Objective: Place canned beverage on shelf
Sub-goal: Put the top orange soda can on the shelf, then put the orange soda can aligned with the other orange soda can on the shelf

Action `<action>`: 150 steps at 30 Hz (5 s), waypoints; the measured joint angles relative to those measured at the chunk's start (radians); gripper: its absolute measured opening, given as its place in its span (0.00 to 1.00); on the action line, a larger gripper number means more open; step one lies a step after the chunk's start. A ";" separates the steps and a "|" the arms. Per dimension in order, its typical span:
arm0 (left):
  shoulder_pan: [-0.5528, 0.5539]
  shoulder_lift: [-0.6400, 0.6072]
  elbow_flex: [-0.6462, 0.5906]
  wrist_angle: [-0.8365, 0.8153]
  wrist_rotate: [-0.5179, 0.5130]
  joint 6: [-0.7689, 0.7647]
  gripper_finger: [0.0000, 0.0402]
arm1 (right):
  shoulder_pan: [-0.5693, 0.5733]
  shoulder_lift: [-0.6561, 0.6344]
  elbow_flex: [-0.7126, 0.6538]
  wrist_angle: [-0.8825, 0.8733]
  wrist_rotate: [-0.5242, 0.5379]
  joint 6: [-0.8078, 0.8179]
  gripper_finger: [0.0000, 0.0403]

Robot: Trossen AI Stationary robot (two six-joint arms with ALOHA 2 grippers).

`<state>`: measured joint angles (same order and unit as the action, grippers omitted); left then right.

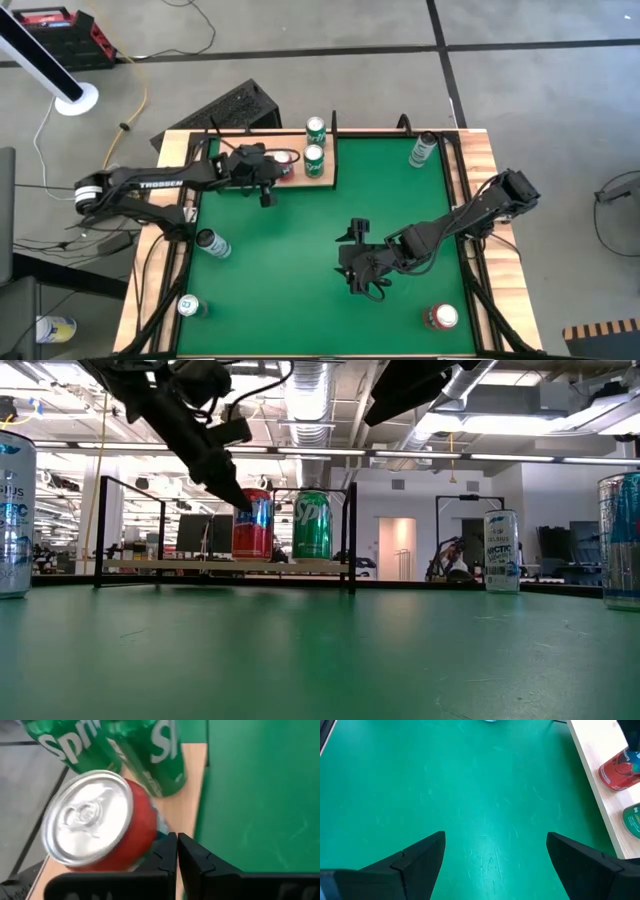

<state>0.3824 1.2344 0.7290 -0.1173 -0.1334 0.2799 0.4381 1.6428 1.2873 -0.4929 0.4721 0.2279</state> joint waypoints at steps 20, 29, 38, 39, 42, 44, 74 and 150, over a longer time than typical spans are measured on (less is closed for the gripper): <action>0.192 0.028 0.000 0.050 0.121 0.029 0.00 | -0.001 0.000 0.000 -0.001 0.000 0.000 0.92; 0.223 0.094 0.002 0.101 0.153 0.025 0.00 | -0.002 0.000 0.000 0.001 0.000 0.001 0.92; 0.236 0.221 0.001 0.140 0.143 0.043 0.00 | 0.000 0.000 0.000 -0.002 0.000 0.009 0.92; 0.236 0.225 0.001 0.141 0.135 0.050 0.00 | 0.000 0.000 0.000 -0.005 0.000 0.009 0.92; 0.237 0.225 0.001 0.142 0.104 0.061 0.00 | 0.000 0.000 0.000 -0.008 0.000 0.008 0.92; 0.238 0.218 0.001 0.142 0.098 0.068 0.00 | -0.001 0.000 0.000 -0.012 0.000 0.008 0.92; 0.315 0.218 0.001 0.254 0.110 0.075 0.00 | -0.008 0.000 0.000 -0.015 0.000 0.011 0.92; -0.137 -0.623 -0.180 -0.002 0.302 -0.166 0.00 | -0.016 0.000 0.025 0.062 -0.102 0.231 0.92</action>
<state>0.2456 0.6110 0.5487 -0.1191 0.1688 0.1135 0.4217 1.6432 1.3121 -0.4305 0.3698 0.4592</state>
